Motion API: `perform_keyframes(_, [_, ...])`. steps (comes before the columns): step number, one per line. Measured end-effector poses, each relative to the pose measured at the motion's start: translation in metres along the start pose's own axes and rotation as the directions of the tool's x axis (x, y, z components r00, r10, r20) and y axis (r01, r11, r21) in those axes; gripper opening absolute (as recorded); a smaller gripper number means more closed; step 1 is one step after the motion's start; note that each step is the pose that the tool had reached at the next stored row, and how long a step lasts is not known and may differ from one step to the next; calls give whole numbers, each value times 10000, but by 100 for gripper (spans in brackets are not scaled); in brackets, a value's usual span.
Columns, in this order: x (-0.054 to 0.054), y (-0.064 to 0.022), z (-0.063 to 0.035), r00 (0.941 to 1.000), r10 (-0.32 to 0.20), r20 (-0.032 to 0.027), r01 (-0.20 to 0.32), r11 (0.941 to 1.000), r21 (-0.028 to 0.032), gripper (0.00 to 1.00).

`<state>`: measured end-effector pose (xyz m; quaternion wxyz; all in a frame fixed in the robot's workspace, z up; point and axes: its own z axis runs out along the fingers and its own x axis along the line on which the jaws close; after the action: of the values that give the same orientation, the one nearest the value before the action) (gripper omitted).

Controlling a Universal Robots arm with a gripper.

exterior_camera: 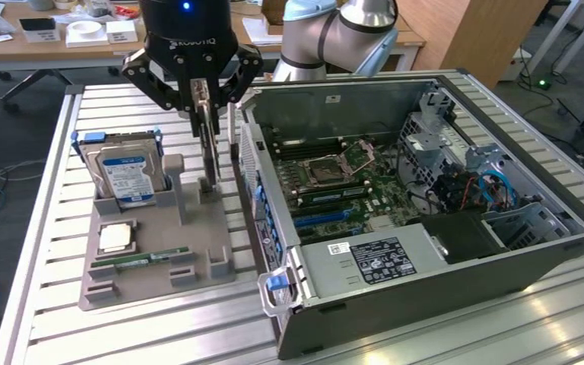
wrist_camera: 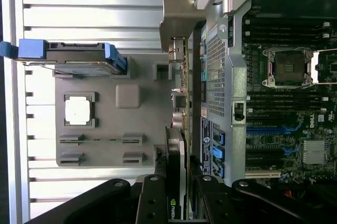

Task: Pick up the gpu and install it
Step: 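Pick up the gpu and move the gpu toward the slot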

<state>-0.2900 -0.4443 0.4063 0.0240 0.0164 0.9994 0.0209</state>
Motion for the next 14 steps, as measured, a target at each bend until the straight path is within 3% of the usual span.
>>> perform_keyframes(14, [-4, 3, -66, 10000, 0, 0, 0, 10000, 0, 27])
